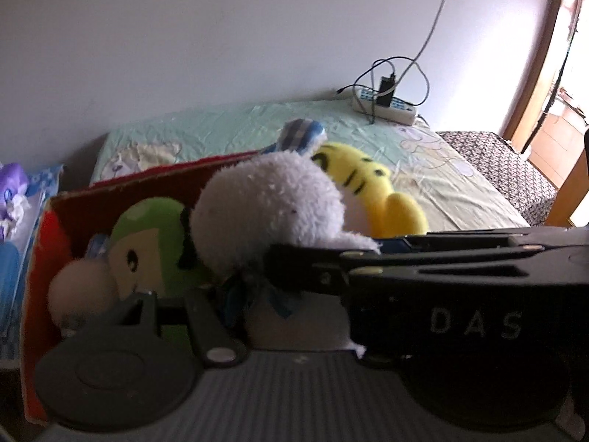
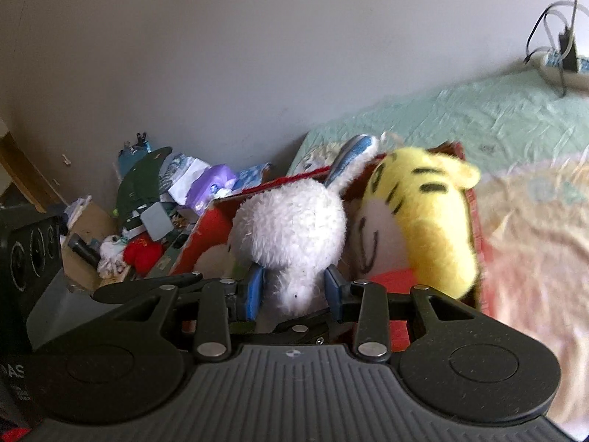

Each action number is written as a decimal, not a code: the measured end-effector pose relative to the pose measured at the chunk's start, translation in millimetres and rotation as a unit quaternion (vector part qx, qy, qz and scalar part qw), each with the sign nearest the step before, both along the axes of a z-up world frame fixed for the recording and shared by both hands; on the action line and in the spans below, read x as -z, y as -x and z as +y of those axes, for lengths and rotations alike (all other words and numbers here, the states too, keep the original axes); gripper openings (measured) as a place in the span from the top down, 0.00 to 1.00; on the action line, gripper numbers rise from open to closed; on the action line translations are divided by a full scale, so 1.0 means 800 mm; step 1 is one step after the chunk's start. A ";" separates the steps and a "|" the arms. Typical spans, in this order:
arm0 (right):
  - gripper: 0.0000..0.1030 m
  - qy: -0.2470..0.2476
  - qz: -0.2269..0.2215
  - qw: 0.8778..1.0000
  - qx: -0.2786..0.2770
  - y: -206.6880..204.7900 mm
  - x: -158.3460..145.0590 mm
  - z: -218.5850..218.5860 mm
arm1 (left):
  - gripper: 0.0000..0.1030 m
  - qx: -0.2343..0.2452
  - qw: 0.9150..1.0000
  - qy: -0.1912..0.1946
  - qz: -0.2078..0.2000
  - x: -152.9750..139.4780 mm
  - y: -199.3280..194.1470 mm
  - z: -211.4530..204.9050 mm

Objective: Organize objects
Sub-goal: 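Lower the white bunny into the red box beside the tiger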

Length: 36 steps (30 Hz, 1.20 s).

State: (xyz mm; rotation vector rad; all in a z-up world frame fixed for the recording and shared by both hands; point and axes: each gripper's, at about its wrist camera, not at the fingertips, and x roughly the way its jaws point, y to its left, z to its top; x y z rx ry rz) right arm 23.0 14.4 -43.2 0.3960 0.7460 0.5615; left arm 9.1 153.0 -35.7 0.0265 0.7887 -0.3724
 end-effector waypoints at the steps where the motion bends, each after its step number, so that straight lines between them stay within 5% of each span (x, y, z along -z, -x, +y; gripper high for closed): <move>1: 0.62 -0.004 0.003 1.000 -0.005 -0.002 0.002 0.002 | 0.41 -0.003 1.000 -0.002 0.001 0.001 0.000 0.004; 14: 0.61 -0.045 0.041 0.998 0.011 -0.018 0.021 -0.016 | 0.32 -0.002 1.000 -0.028 0.011 0.017 -0.017 0.002; 24: 0.44 -0.070 0.021 0.996 0.052 0.004 0.002 -0.049 | 0.22 0.012 0.999 -0.031 0.005 0.011 -0.014 0.008; 31: 0.69 -0.066 -0.002 0.995 0.074 0.013 -0.011 -0.049 | 0.16 -0.001 1.000 -0.024 -0.009 -0.012 -0.001 0.019; 36: 0.72 -0.015 -0.003 0.997 0.072 0.009 -0.007 -0.023 | 0.12 -0.033 0.998 -0.043 -0.030 -0.029 0.007 0.028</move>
